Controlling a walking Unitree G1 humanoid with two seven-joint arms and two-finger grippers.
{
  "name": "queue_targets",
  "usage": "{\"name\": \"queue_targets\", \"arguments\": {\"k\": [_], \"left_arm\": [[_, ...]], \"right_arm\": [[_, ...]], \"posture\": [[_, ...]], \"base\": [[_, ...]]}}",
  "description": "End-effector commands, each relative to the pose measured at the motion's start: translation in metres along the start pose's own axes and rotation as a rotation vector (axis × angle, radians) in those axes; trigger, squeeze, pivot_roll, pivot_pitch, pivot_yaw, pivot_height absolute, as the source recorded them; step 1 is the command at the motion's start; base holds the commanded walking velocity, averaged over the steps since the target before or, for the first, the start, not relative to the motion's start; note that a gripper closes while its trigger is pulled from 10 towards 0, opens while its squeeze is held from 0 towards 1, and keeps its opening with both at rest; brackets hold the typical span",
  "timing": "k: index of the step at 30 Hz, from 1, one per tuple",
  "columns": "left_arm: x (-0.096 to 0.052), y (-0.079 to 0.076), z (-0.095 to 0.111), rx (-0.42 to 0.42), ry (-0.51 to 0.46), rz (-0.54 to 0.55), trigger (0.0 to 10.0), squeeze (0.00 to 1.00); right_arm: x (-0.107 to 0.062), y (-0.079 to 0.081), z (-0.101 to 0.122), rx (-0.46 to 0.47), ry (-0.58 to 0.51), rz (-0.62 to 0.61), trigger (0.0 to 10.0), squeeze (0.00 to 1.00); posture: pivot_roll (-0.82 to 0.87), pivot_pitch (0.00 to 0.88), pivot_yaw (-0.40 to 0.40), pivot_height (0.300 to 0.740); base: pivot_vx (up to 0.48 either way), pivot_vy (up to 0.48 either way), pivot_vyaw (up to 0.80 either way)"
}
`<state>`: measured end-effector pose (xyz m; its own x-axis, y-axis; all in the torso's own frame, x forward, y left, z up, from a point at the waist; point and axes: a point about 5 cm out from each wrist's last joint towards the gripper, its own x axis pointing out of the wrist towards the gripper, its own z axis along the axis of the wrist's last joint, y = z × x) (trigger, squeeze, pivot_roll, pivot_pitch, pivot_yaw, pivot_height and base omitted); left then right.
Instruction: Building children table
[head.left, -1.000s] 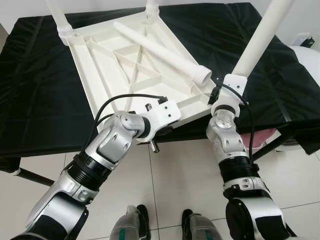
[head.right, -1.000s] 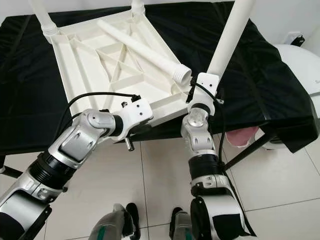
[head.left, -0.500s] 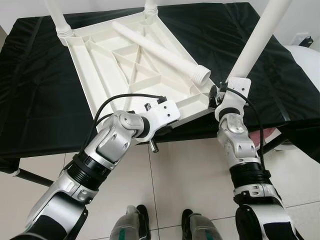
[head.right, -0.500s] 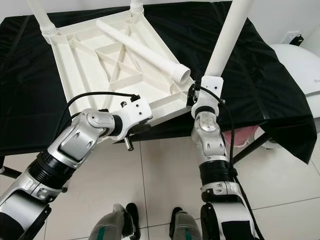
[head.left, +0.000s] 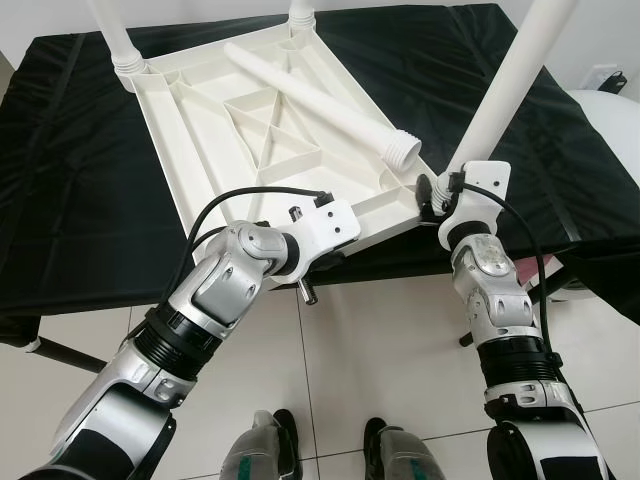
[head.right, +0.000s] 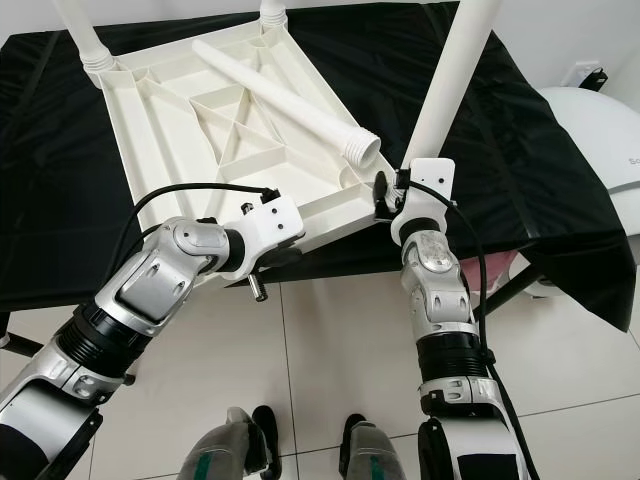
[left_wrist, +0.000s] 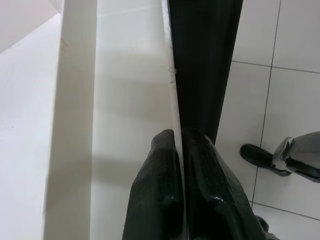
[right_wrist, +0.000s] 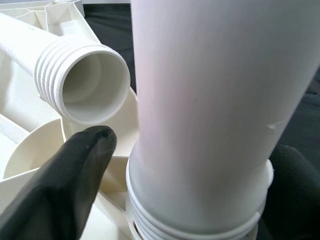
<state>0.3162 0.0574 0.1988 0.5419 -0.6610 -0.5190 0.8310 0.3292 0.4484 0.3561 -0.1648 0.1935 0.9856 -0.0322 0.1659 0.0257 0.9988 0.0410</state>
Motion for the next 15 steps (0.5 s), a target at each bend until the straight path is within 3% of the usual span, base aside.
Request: {"name": "queue_targets", "arguments": {"k": [1,2,3,9,10,12,13,15], "left_arm": [[-0.0022,0.0061,0.0039,0.043,0.000,0.052,10.0,0.00],[-0.0022,0.0061,0.0039,0.043,0.000,0.052,10.0,0.00],[-0.0021,0.0058,0.0039,0.044,0.000,0.051,10.0,0.00],[-0.0021,0.0059,0.0039,0.045,0.001,0.051,10.0,0.00],[-0.0023,0.0060,0.0037,0.045,0.002,0.052,10.0,0.00],[-0.0024,0.0061,0.0037,0.045,0.002,0.052,10.0,0.00],[-0.0025,0.0062,0.0034,0.045,0.002,0.053,10.0,0.00],[-0.0026,0.0062,0.0031,0.044,0.003,0.053,10.0,0.00]], "right_arm": [[-0.0034,-0.0043,-0.0046,0.000,0.016,-0.009,10.0,1.00],[-0.0034,-0.0043,-0.0046,0.000,0.016,-0.009,10.0,1.00],[-0.0039,-0.0062,-0.0053,-0.003,0.020,-0.013,10.0,0.00],[-0.0047,-0.0063,-0.0062,0.018,0.021,-0.005,10.0,0.00],[-0.0049,-0.0071,-0.0059,0.012,0.018,-0.014,10.0,0.78],[-0.0051,-0.0078,-0.0056,0.006,0.016,-0.020,10.0,0.78],[-0.0054,-0.0083,-0.0051,-0.002,0.012,-0.021,10.0,1.00],[-0.0058,-0.0083,-0.0050,-0.002,0.010,-0.017,10.0,1.00]], "posture": [[-0.13,0.191,0.069,0.740],[-0.13,0.191,0.069,0.740],[-0.13,0.189,0.069,0.740],[-0.13,0.189,0.069,0.740],[-0.13,0.189,0.069,0.740],[-0.13,0.189,0.069,0.740],[-0.13,0.189,0.069,0.740],[-0.13,0.189,0.069,0.740]], "base": [[0.000,0.000,0.00],[0.000,0.000,0.00],[0.000,0.000,0.00],[0.000,0.000,0.00],[0.000,0.000,0.00],[0.000,0.000,0.00],[0.000,0.000,0.00],[0.000,0.000,0.00]]}}
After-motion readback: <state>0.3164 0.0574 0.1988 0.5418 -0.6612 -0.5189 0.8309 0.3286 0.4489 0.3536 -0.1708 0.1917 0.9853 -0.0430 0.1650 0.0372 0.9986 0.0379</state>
